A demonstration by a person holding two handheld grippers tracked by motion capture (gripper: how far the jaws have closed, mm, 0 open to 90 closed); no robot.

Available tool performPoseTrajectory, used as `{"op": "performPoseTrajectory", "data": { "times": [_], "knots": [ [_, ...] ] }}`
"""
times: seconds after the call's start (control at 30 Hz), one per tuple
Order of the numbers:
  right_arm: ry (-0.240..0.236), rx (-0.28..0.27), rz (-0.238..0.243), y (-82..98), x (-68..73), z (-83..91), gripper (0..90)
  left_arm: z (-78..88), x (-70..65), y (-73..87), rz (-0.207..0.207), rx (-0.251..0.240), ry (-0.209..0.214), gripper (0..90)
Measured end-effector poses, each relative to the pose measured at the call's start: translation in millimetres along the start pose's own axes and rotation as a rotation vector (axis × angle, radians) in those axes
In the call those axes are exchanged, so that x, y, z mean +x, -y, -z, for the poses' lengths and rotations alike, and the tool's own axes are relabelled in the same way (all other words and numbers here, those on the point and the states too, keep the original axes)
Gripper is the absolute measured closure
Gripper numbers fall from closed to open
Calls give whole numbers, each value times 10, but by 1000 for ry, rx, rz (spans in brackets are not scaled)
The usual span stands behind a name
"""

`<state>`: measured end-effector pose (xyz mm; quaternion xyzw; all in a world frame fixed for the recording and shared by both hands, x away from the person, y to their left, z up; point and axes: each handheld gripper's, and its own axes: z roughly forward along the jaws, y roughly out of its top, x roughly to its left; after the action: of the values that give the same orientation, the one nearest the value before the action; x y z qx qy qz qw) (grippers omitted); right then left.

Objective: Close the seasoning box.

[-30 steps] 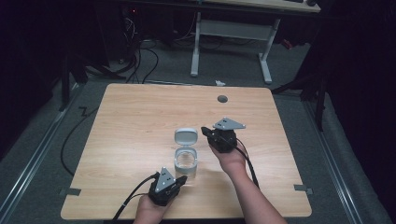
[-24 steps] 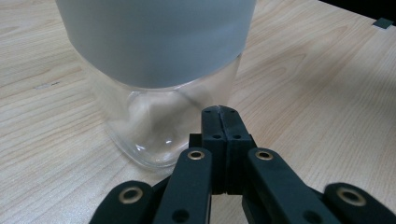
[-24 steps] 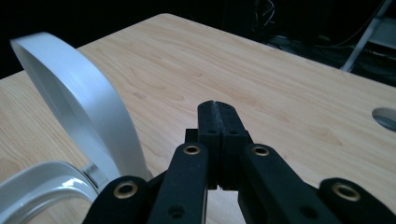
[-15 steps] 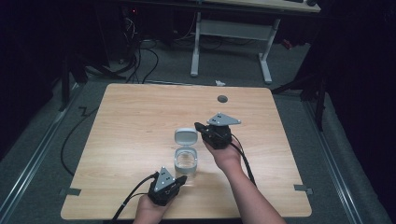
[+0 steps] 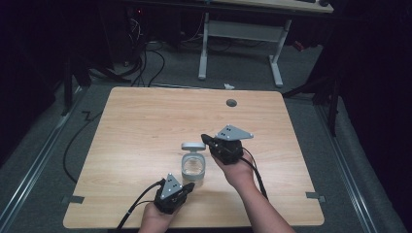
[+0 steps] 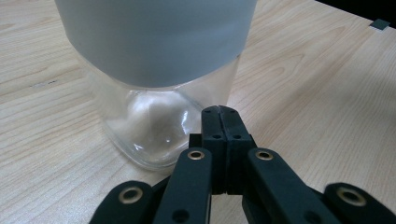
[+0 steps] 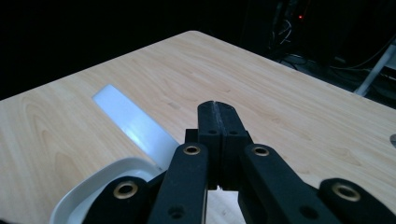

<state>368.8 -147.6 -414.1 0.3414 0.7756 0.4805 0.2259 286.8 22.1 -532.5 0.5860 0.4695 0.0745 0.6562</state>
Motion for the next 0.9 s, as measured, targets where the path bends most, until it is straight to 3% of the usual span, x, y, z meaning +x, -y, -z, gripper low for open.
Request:
{"op": "performPoseTrajectory", "data": {
  "times": [0.2, 0.43, 0.53, 0.63, 0.67, 0.77, 0.83, 0.9],
  "knots": [
    [-16, 11, 30, 137, 148, 38, 900, 6, 1, -5, 5, -4, 4, 900],
    [-3, 8, 12, 179, 92, 80, 900, 59, -30, -49, 12, 13, 16, 895],
    [8, 6, -8, 228, 22, 116, 900, 166, -59, -139, -15, 6, 39, 877],
    [39, 18, -33, 335, -97, 157, 899, 288, 9, -245, -36, -6, 29, 864],
    [46, 23, -44, 367, -129, 165, 899, 361, 98, -331, -30, -14, 16, 855],
    [59, 32, -62, 426, -193, 183, 899, 422, 192, -429, -11, -20, 10, 838],
    [80, 43, -74, 492, -279, 209, 899, 479, 310, -546, -44, -42, -33, 834],
    [88, 48, -87, 531, -325, 232, 899, 492, 350, -577, -47, -49, -48, 825]
  ]
}}
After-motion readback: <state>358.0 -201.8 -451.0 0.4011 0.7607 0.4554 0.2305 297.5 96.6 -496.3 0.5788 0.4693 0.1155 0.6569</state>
